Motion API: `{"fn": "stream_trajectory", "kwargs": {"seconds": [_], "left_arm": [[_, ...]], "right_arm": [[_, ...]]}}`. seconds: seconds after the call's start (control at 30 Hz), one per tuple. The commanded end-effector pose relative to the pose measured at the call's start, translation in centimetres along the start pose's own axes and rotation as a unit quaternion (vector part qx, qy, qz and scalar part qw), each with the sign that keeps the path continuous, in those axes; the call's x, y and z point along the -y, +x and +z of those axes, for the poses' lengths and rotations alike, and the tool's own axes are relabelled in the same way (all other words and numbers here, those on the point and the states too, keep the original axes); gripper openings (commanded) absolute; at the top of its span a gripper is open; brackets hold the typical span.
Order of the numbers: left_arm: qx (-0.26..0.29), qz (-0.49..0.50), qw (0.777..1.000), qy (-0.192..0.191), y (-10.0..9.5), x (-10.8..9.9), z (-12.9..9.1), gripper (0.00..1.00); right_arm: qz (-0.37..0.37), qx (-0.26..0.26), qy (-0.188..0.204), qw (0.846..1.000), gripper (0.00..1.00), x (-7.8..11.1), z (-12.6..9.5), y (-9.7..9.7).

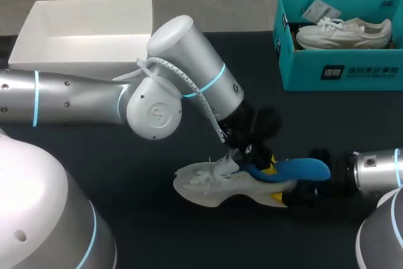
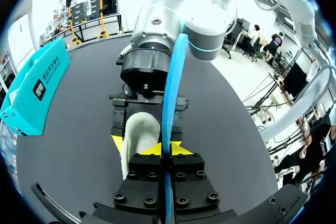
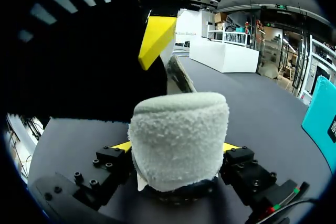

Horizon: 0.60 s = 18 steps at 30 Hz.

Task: Take the shoe out of the shoebox, open the shoe tongue, remove and reinsert the insole, then place the shoe into the shoebox

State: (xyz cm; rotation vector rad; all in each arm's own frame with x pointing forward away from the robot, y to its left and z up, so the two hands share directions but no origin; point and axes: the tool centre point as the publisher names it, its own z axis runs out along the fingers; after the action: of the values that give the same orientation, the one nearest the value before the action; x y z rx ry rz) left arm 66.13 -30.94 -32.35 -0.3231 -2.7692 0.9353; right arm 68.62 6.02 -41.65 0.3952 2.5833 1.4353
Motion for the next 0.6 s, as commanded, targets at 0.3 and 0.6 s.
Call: {"fn": "stream_trajectory", "kwargs": {"seconds": [0.3, 0.6], "left_arm": [[0.015, -0.008, 1.000, 0.023, 0.9, 1.0, -3.0, 0.00], [0.009, -0.035, 0.998, 0.058, 1.9, 2.4, -4.9, 0.00]], "right_arm": [[0.000, 0.002, 0.002, 1.000, 0.00, 0.1, 0.2, 0.1], [0.000, 0.002, 0.002, 1.000, 0.00, 0.1, 0.2, 0.1]]}}
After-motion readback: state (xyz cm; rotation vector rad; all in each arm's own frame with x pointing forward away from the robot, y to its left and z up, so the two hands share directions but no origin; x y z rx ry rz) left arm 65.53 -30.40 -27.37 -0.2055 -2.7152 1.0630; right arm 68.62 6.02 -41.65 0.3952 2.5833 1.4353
